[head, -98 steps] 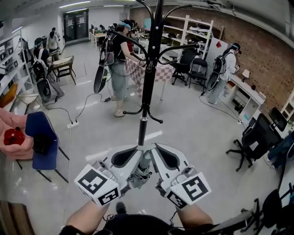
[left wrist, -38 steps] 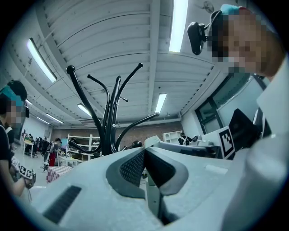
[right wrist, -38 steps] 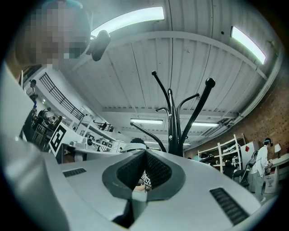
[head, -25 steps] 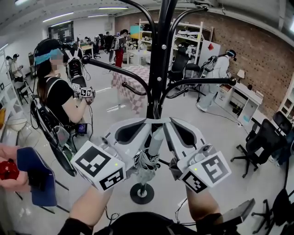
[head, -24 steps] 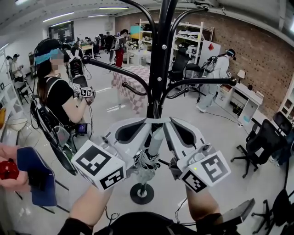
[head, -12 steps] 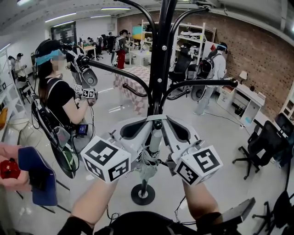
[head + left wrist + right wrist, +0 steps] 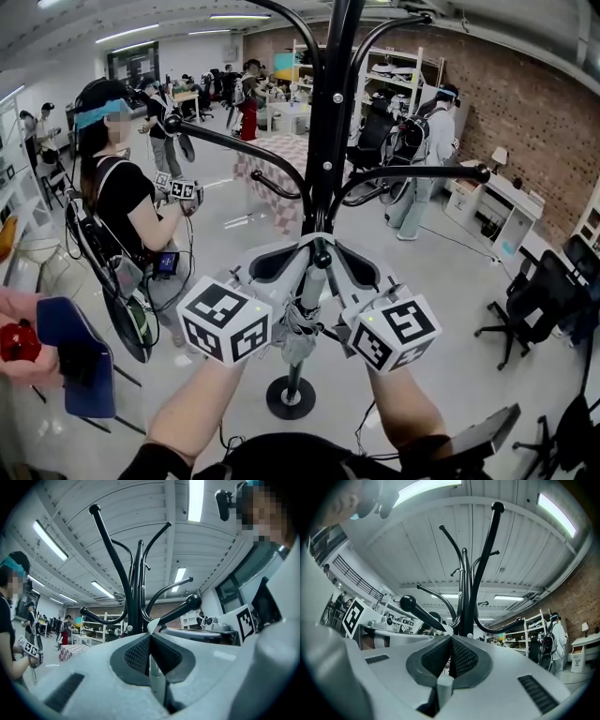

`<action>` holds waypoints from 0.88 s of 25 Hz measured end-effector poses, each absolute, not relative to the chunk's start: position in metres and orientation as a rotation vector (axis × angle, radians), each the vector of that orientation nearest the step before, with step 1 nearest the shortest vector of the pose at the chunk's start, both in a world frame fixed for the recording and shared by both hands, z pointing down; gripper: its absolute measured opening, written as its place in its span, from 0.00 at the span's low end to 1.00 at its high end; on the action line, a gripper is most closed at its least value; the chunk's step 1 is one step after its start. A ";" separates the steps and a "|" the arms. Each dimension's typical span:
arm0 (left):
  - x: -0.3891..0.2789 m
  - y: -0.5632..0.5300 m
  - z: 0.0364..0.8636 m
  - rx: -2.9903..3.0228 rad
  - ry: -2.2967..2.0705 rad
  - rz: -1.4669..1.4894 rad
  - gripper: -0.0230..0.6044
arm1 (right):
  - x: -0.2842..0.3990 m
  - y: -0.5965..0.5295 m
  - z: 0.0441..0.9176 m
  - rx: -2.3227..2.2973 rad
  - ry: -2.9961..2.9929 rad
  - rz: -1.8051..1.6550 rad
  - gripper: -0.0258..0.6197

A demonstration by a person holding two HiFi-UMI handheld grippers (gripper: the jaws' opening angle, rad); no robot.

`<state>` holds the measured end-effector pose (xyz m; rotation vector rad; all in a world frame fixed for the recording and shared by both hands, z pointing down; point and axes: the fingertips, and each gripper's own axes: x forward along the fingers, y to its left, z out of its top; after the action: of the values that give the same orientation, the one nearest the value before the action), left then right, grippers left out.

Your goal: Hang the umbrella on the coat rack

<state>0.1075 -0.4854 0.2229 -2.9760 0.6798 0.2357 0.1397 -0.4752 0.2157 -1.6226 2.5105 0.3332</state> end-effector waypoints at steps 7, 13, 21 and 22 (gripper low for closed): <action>0.115 -0.486 0.233 -2.994 0.659 0.235 0.05 | 0.131 -0.475 0.223 -1.591 2.542 0.354 0.05; 0.116 -0.483 0.236 -2.981 0.642 0.263 0.05 | 0.128 -0.471 0.225 -1.575 2.532 0.372 0.05; 0.113 -0.474 0.235 -2.958 0.614 0.324 0.06 | 0.127 -0.461 0.225 -1.590 2.518 0.381 0.05; 0.112 -0.472 0.235 -2.957 0.613 0.321 0.06 | 0.126 -0.458 0.225 -1.594 2.517 0.384 0.06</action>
<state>0.1124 -0.4722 0.2349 -2.9572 0.6132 0.3215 0.1263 -0.4584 0.2253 -1.5940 2.5171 0.3845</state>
